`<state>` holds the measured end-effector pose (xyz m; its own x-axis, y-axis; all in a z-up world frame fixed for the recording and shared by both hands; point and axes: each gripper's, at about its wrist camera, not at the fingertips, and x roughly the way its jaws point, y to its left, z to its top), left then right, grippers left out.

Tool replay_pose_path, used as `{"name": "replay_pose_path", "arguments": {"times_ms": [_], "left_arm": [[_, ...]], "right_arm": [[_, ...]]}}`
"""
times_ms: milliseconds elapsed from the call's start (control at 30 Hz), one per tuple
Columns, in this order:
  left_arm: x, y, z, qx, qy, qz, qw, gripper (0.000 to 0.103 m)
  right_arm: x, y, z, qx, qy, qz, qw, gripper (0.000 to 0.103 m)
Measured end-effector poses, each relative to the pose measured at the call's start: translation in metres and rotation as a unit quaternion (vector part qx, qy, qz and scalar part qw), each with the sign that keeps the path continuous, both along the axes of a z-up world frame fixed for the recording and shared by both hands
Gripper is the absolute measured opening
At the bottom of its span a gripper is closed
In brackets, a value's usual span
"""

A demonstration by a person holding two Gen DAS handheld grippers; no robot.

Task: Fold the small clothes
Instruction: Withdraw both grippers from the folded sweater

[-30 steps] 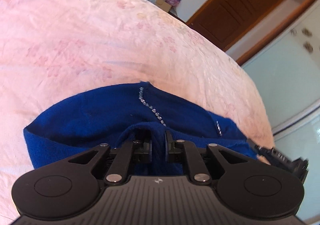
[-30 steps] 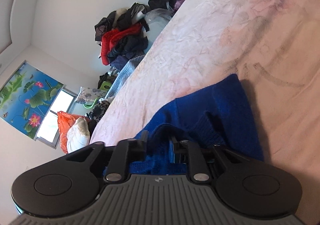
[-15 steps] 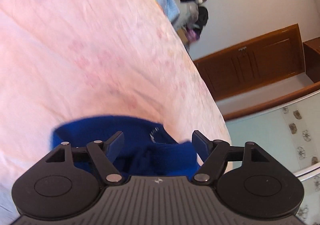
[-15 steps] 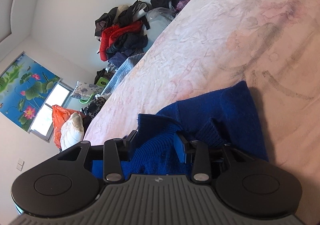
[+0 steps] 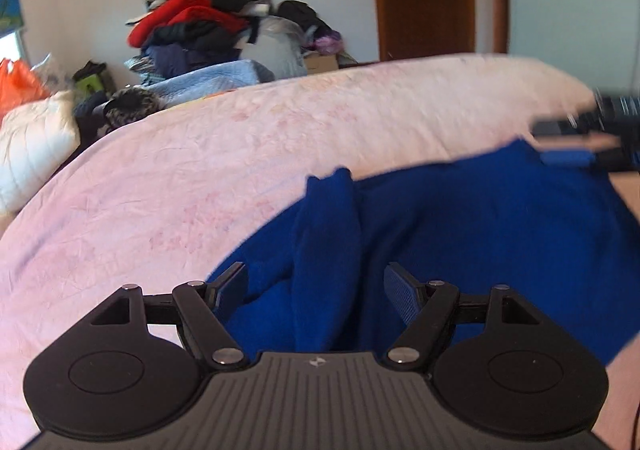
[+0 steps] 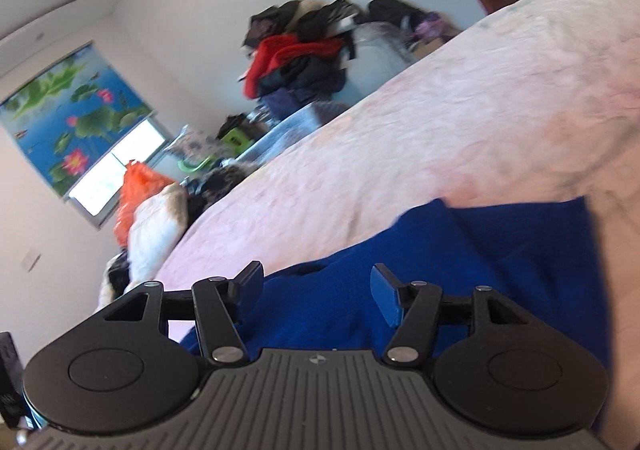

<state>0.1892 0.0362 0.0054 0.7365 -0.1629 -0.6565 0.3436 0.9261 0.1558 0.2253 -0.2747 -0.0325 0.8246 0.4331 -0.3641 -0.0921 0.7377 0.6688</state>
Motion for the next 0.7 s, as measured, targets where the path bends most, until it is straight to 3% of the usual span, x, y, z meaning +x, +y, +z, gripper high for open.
{"name": "replay_pose_path", "arguments": {"times_ms": [200,300,500,567,700], "left_arm": [[-0.008,0.022,-0.018,-0.003,0.026,0.040,0.9989,0.075],[-0.012,0.042,-0.020,-0.004,0.020,0.072,0.9972,0.075],[-0.012,0.088,-0.018,-0.052,0.026,0.131,0.9896,0.075],[-0.010,0.097,-0.021,-0.060,0.033,0.147,0.9867,0.075],[-0.010,0.106,-0.027,-0.070,0.046,0.157,0.9841,0.075]], "right_arm": [[0.039,0.060,-0.001,0.064,0.024,0.107,0.992,0.075],[0.062,0.093,-0.008,0.091,0.051,0.145,0.984,0.081],[0.094,0.133,-0.022,0.110,0.100,0.164,0.975,0.081],[0.105,0.141,-0.023,0.121,0.114,0.167,0.972,0.089],[0.125,0.166,-0.016,0.118,0.126,0.181,0.968,0.090]]}}
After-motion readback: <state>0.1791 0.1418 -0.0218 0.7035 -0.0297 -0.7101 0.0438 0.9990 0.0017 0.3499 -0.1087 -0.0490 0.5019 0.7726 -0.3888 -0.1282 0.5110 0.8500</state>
